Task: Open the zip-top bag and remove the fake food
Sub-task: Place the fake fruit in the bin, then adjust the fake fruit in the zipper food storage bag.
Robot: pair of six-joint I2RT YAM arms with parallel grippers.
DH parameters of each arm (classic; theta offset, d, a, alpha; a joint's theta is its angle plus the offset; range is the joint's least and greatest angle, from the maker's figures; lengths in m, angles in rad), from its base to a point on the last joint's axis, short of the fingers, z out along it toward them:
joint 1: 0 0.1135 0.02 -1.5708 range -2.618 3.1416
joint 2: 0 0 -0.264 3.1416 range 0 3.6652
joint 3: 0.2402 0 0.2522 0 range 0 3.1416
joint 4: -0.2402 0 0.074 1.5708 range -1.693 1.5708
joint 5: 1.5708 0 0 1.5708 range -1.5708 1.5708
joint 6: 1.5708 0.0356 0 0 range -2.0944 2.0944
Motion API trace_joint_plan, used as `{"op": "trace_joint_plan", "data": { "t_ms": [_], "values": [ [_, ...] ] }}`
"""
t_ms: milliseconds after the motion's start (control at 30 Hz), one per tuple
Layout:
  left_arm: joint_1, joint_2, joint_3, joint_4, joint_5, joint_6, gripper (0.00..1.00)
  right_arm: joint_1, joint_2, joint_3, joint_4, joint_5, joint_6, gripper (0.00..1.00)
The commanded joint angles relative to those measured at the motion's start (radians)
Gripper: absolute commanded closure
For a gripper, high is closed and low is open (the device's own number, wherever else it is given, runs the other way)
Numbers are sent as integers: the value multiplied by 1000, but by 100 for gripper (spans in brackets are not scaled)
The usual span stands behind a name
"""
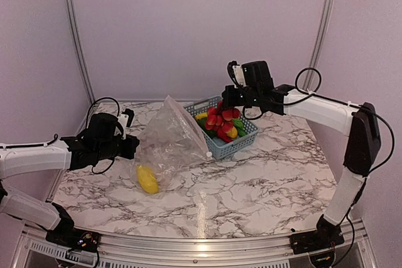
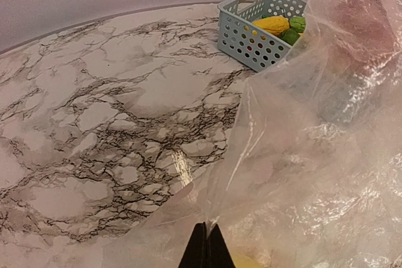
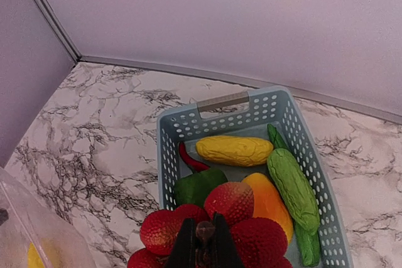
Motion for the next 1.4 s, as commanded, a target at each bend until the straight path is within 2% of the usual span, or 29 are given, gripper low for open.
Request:
{"op": "trace_joint_plan", "data": {
  "t_ms": [0,300,367,433,533,667,800,867,1033,1200,1367],
  "values": [
    [-2,-49,-25,38,19,27,100,-23,54,58,-38,-1,4,100],
    [-3,-63,-30,51,33,41,100,-97,190,165,-154,-123,38,99],
    [-4,-61,-29,55,36,43,100,-98,196,174,-156,-135,32,87],
    [-3,-59,-26,56,40,44,100,-98,189,175,-157,-133,28,70],
    [-3,-57,-21,59,42,47,100,-97,169,181,-171,-117,17,55],
    [-5,-54,-19,65,44,51,100,-87,132,183,-193,-101,10,45],
    [-6,-47,-16,71,47,51,100,-60,68,176,-214,-74,0,42],
    [-7,-44,-12,74,46,50,100,-47,35,167,-224,-73,-4,45],
    [-10,-35,-8,81,47,53,100,3,-42,128,-245,-121,-7,68],
    [-13,-26,-6,90,48,52,100,65,-121,49,-223,-233,-4,86],
    [-17,-24,-4,95,45,54,100,110,-145,-20,-202,-339,7,98]
  ]
}}
